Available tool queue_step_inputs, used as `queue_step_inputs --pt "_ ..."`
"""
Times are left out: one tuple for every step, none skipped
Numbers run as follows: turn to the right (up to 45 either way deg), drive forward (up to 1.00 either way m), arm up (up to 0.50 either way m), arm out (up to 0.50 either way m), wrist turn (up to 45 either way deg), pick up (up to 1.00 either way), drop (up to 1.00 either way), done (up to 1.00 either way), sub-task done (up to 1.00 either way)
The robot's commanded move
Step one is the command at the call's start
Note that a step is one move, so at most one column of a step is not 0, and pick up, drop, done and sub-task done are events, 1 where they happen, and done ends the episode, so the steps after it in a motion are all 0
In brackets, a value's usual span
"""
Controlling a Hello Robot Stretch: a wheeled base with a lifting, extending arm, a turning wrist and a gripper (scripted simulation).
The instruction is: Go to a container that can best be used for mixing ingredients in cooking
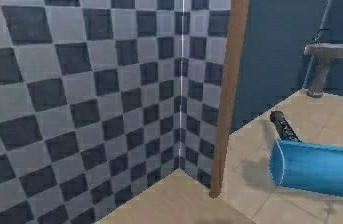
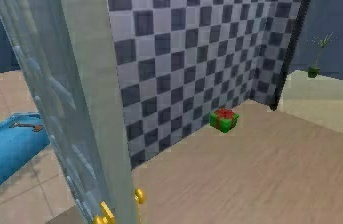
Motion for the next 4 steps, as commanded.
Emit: queue_step_inputs --pt "0.0 0.3 0.0 0.0 0.0 0.0 0.0 0.0 0.0" --pt "45.0 0.0 0.0 0.0 0.0 0.0 0.0 0.0 0.0" --pt "3.0 0.0 0.0 0.0 0.0 0.0 0.0 0.0 0.0" --pt "6.0 0.0 0.0 0.0 0.0 0.0 0.0 0.0 0.0"
